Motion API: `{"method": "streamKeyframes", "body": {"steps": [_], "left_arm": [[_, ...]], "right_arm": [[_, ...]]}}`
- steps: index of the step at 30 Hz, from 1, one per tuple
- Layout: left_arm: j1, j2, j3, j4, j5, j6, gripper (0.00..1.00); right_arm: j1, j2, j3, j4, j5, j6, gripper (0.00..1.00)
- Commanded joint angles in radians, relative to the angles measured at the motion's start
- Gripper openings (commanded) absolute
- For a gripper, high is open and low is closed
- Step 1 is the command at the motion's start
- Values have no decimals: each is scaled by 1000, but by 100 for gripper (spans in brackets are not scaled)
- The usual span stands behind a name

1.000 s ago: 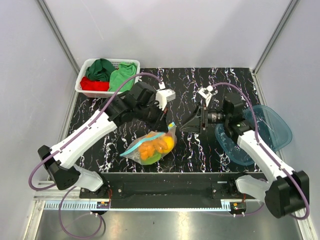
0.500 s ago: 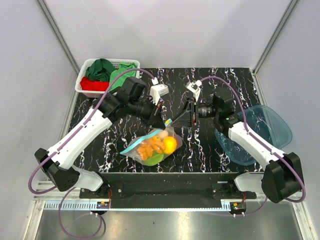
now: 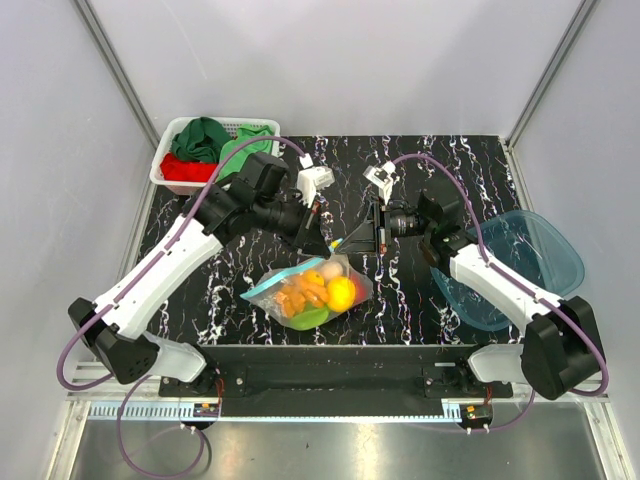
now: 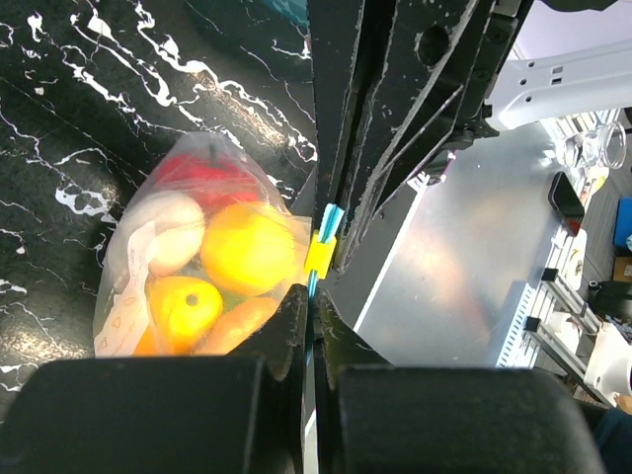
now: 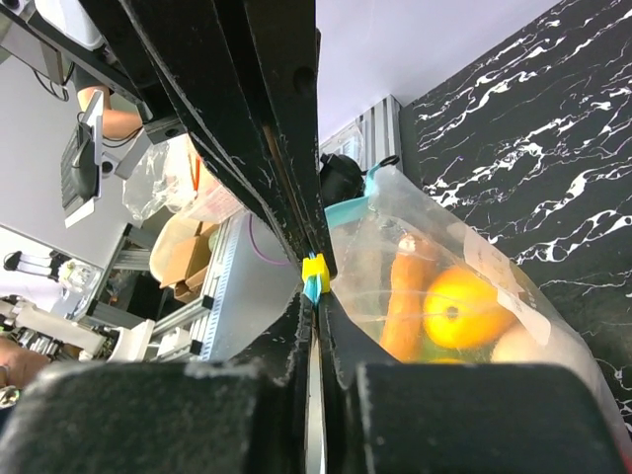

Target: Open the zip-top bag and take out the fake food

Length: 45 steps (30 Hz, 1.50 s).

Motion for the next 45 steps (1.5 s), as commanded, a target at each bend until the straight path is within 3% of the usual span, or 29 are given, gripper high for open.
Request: {"method": "streamKeyframes", "body": {"steps": [1,4,9,10,11,12,13,16,17,20,30,37,45], "left_arm": [[24,-63,-15,82,49,-14,0],[32,-66,-26,82,52,-16,0],[36,-68,-25,88,61,-19,0],[35,-68,-26,90,67,-22,0],[36,-68,-28,91,73,-26,0],[36,-66,-26,94,76,-29,0],[36,-66,-31,99,82,-37,0],[36,-81,-37,126,44,-57,32],[35,-89,-48,140,26,-63,49],[36,-112,-74,203,-9,-92,56],[36,-105,-112,287,12,-134,49],[36,-97,-127,298,23,-140,39],[36,-91,-140,306,47,-140,14]], "right_arm": [[11,-35,-12,-7,-16,-6,10],[9,-38,-12,-26,-21,-9,17],[11,-38,-9,-41,-27,-14,18],[11,-39,-4,-44,-27,-14,16],[11,-36,1,-52,-22,-20,5],[11,-35,5,-58,-18,-19,0],[11,-29,11,-56,-9,-19,0],[11,-35,14,-29,10,13,0],[11,-35,14,-30,16,21,0],[11,-41,18,-32,22,30,0],[11,-44,11,-3,18,67,0],[11,-47,5,6,18,75,0],[9,-39,-10,103,41,148,0]]}}
